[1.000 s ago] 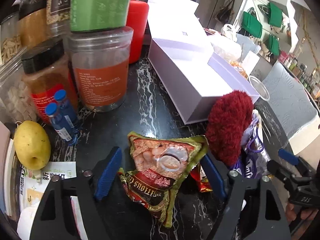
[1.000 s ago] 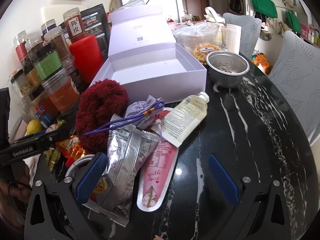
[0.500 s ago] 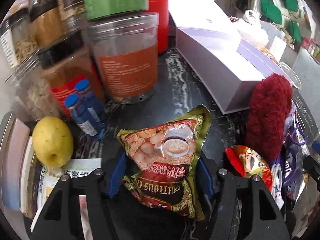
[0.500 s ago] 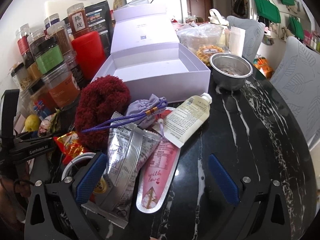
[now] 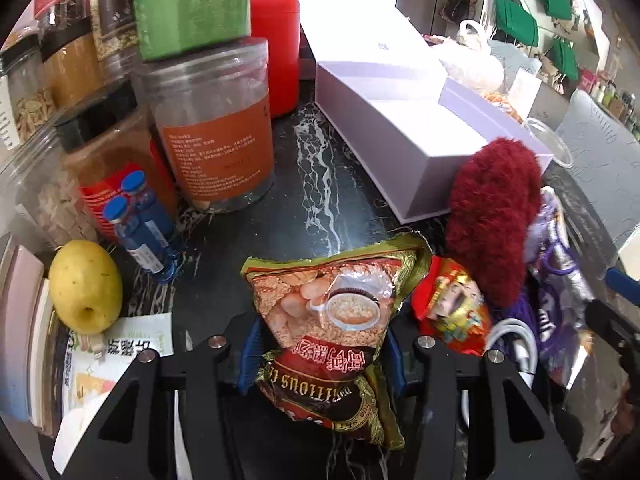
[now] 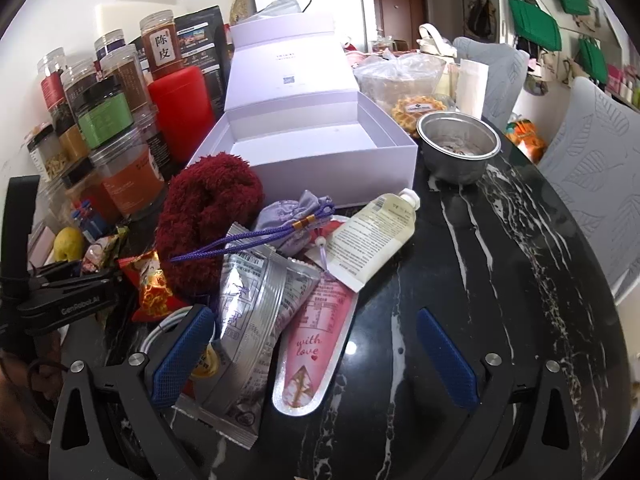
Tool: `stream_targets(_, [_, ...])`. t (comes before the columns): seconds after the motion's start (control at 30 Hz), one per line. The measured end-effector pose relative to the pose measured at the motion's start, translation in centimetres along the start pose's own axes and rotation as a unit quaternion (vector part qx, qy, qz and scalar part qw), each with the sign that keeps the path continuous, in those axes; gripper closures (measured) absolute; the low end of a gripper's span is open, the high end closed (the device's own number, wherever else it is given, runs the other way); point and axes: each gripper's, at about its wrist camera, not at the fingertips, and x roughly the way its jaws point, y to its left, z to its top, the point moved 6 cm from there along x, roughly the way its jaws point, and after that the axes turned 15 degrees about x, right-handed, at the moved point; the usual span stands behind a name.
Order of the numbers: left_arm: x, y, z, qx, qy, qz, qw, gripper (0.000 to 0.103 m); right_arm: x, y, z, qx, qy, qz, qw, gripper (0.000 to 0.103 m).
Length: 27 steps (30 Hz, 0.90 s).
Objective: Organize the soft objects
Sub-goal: 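Grasp the brown-and-green snack bag with the left gripper while the right gripper approaches the cream lotion tube, then lift the snack bag with the left gripper while the right gripper grasps the cream lotion tube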
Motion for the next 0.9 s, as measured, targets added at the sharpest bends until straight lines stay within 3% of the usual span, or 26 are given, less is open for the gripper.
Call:
stream_targets(0.43, [-3.8,-1.5,0.8,0.008,-0.038,-0.008,0.9992,0.054,-1.2,-0.5,0.4,0.017,-0.016,0.009,1.000,0.001])
stream_targets(0.5, [-3.8,-1.6,0.9,0.005,-0.038,-0.010,0.9992,0.054,-1.2,-1.4,0.8,0.037,-0.017,0.005,0.999,0.005])
stream_targets(0.57, [-3.9,-1.6,1.3,0.002,-0.039,-0.012,0.9992,0.054,-1.2,-2.1,1.1,0.051,-0.015,-0.004,0.999,0.016])
stream_targets(0.9, [-6.5,-2.5,4.7,0.008,-0.083,-0.006,0.9965,0.054,0.4,-4.1,4.0,0.086,-0.017,-0.036,0.996,0.030])
